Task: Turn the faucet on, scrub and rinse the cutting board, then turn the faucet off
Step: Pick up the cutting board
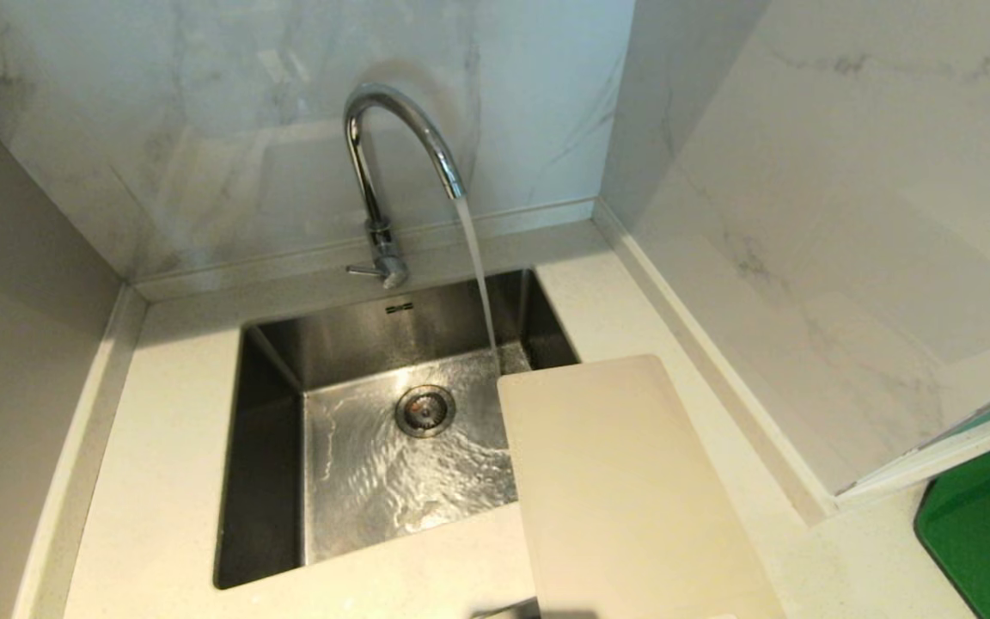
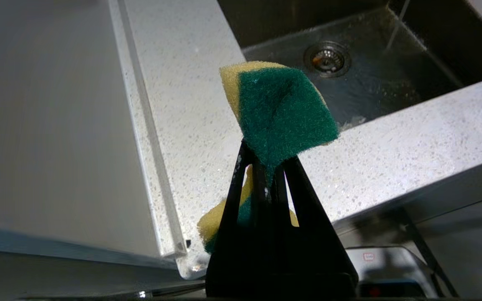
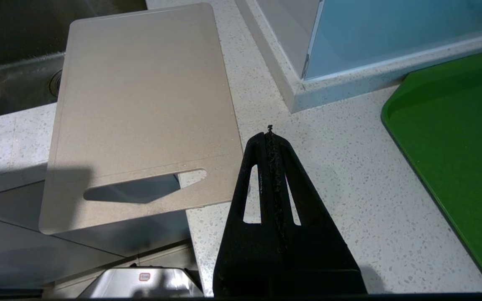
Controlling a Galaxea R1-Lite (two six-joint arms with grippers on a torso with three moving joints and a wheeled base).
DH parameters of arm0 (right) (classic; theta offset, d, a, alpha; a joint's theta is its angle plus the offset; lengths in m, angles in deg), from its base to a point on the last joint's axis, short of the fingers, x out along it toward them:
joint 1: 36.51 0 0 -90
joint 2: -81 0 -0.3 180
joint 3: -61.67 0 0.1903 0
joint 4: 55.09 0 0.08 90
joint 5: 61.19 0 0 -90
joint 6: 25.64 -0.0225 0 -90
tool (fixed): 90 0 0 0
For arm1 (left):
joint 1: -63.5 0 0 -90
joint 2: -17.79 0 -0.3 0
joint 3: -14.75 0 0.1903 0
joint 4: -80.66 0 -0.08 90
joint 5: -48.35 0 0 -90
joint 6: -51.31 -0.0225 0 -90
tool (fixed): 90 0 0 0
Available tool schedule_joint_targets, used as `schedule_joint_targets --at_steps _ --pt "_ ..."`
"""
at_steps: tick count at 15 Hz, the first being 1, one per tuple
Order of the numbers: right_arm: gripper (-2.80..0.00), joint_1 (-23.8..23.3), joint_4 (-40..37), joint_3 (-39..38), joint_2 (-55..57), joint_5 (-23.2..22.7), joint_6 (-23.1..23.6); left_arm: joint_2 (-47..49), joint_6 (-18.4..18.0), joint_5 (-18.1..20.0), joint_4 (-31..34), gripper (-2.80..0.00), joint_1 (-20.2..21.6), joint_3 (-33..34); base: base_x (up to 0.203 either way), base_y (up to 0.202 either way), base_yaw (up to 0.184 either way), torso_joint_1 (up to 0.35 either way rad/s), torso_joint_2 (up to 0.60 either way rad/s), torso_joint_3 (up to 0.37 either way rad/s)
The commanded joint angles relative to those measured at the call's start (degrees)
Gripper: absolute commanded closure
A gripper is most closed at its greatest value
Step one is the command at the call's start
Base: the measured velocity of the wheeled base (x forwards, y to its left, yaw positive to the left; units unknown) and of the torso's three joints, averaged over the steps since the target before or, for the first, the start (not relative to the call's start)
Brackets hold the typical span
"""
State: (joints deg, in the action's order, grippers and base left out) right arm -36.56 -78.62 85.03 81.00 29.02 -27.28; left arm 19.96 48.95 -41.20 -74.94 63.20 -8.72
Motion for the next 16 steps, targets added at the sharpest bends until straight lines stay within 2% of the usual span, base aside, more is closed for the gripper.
schedule_joint_targets --at_steps 1,3,5,16 --pt "0.00 -0.04 -0.02 -0.09 0.00 -0.03 -0.02 -2.08 -0.10 -0.18 -0.15 0.00 0.04 0.10 0.000 0.000 0.000 0.000 0.00 0.000" --pt "0.00 0.03 -0.02 -0.09 0.00 -0.03 -0.03 -2.08 -0.27 -0.10 -0.15 0.00 0.04 0.10 0.000 0.000 0.000 0.000 0.00 0.000" --pt "0.00 -0.03 -0.02 -0.09 0.00 -0.03 -0.11 -2.08 2.72 -0.23 -0.49 0.00 0.04 0.10 0.000 0.000 0.000 0.000 0.00 0.000" --pt "0.00 0.01 -0.02 -0.01 0.00 0.05 -0.11 -2.08 2.98 -0.27 -0.59 0.00 0.04 0.10 0.000 0.000 0.000 0.000 0.00 0.000"
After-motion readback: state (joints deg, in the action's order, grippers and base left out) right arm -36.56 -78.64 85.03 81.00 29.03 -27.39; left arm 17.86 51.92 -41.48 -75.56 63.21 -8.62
